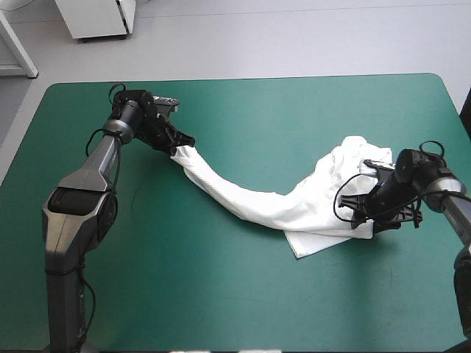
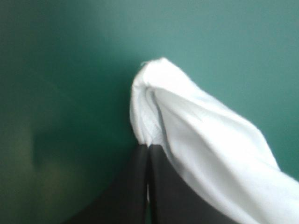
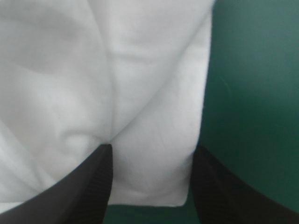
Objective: Fold the cloth
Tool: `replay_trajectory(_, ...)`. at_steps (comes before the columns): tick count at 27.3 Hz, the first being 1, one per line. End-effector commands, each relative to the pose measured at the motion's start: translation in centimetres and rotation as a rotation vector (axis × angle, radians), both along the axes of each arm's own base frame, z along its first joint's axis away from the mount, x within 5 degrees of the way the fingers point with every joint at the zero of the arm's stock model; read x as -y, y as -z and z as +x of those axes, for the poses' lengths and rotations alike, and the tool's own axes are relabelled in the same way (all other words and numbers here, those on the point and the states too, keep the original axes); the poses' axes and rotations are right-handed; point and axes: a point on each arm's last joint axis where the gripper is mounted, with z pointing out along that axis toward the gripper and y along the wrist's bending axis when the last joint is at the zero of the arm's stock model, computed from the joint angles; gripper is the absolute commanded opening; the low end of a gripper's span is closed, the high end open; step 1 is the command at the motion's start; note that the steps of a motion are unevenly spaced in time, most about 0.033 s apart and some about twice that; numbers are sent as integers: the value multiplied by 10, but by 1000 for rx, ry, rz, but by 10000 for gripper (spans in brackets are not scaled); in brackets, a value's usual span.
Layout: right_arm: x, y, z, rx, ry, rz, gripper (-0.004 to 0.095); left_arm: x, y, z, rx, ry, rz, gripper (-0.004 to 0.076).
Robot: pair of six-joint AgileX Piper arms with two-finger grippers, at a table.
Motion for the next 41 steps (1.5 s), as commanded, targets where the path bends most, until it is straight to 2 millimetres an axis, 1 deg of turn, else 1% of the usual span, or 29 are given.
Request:
replay_trajectory(1, -11, -2, 5, 19, -17, 8, 486, 10, -18, -4, 28, 7, -51, -22)
replay_trajectory(3, -16, 4, 6, 3, -24, 8, 478, 10, -18, -5, 27, 7, -50, -22)
replay_trajectory(4, -18, 6, 7, -5, -31, 8, 458, 10, -18, -5, 27, 7, -50, -22)
replay_trajectory(5, -19, 7, 7, -9, -35, 4, 428, 10, -18, -5, 27, 7, -50, -22)
replay_trajectory(6, -20, 8, 6, -17, -30, 1, 375, 10, -18, -5, 26, 7, -52, -22)
replay_trajectory(7, -20, 10, 5, -24, -30, -9, 299, 10, -18, -5, 26, 7, -55, -22)
replay_trajectory(10, -20, 12, 0, -74, -44, -23, -22, 11, -18, -5, 22, 7, -62, -22)
replay_trajectory(11, -19, 10, -1, -79, -49, -29, -5, 11, -19, -5, 18, 8, -62, -22)
replay_trajectory(14, -16, -3, -4, -44, -56, -59, -9, 11, -30, -7, 27, 15, -62, -22)
replay_trajectory(17, -14, -33, -8, 30, -67, -76, -9, 11, -58, -8, 77, 32, -68, -22)
replay_trajectory(20, -12, -72, -14, 130, -72, -84, -9, 10, -97, -11, 173, 40, -85, -22)
replay_trajectory(21, -12, -89, -17, 169, -73, -85, -9, 10, -114, -14, 221, 42, -95, -22)
replay_trajectory(23, -11, -114, -22, 235, -72, -83, -13, 9, -148, -23, 314, 46, -118, -22)
replay_trajectory(24, -11, -131, -27, 283, -71, -80, -13, 8, -166, -29, 365, 47, -126, -22)
replay_trajectory(26, -10, -154, -33, 344, -69, -77, -13, 6, -200, -43, 458, 50, -141, -22)
replay_trajectory(27, -10, -169, -37, 386, -69, -75, -13, 4, -219, -54, 509, 51, -147, -22)
replay_trajectory(29, -9, -193, -44, 465, -65, -68, -13, 0, -248, -73, 586, 54, -159, -22)
replay_trajectory(33, -8, -247, -63, 659, -55, -50, -13, -6, -298, -118, 709, 63, -193, -22)
replay_trajectory(34, -7, -271, -74, 750, -52, -45, -13, -10, -324, -147, 778, 76, -216, -22)
replay_trajectory(35, -7, -284, -81, 802, -57, -46, -13, -13, -336, -161, 813, 82, -221, -22)
replay_trajectory(36, -6, -307, -94, 892, -72, -51, -13, -18, -359, -192, 891, 85, -231, -22)
replay_trajectory(37, -5, -318, -102, 941, -81, -52, -13, -20, -367, -205, 922, 86, -236, -22)
replay_trajectory(38, -5, -341, -117, 1038, -101, -57, -13, -26, -387, -236, 1008, 85, -250, -22)
replay_trajectory(39, -4, -352, -125, 1087, -103, -57, -13, -28, -395, -248, 1047, 84, -257, -22)
replay_trajectory(40, -3, -371, -140, 1172, -100, -54, -13, -33, -413, -280, 1144, 91, -278, -22)
replay_trajectory(41, -2, -381, -149, 1219, -103, -52, -13, -35, -421, -295, 1188, 98, -293, -22)
